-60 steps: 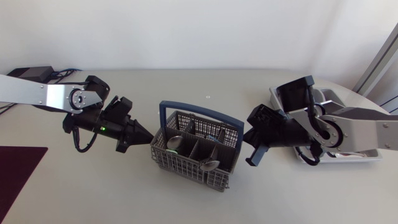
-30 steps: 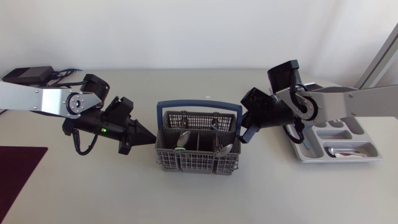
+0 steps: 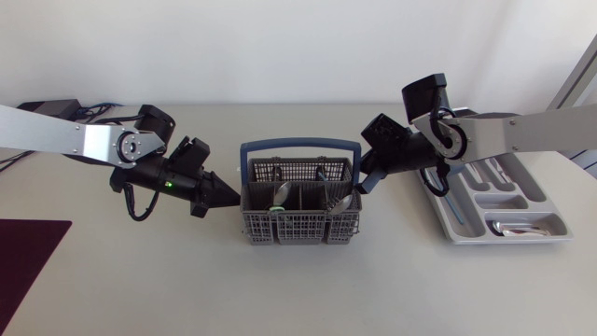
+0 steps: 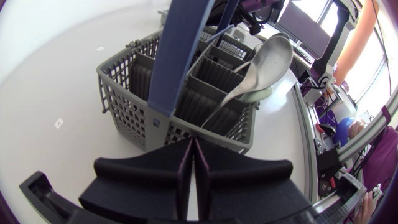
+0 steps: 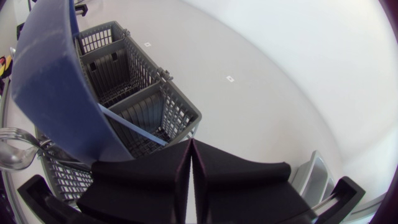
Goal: Sort the cutlery from the basket into the organizer compartments.
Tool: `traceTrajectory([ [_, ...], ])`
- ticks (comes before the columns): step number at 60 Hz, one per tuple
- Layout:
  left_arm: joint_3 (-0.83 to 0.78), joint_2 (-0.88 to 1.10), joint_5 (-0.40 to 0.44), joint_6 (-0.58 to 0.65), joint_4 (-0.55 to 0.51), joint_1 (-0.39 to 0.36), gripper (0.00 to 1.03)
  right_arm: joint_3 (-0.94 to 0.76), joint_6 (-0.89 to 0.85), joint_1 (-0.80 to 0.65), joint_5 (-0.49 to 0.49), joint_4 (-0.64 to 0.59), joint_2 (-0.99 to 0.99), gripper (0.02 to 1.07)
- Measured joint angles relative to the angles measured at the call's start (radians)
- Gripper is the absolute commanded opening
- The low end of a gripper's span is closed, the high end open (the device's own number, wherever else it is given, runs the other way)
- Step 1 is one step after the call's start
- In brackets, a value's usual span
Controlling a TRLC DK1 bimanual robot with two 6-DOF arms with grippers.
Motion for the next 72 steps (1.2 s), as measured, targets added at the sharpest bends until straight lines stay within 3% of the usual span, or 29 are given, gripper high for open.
traceTrajectory([
  [24,-0.010,-0.016,0.008,0.001,0.018,0.023,0.03,-0.035,0.000,-0.012,0.002,-0.003,-0.016,0.07],
  [43,-0.138,-0.257,0.001,0.042,0.027,0.067,0.04,-0.169,-0.004,-0.035,0.024,-0.031,-0.186,0.08],
  [49,-0.195,-0.360,-0.019,0.054,0.027,0.067,0.06,-0.208,-0.004,-0.037,0.024,-0.060,-0.269,0.21],
  [72,-0.262,-0.559,-0.095,0.056,0.027,-0.042,0.27,-0.312,-0.008,-0.035,0.024,-0.178,-0.503,0.33],
])
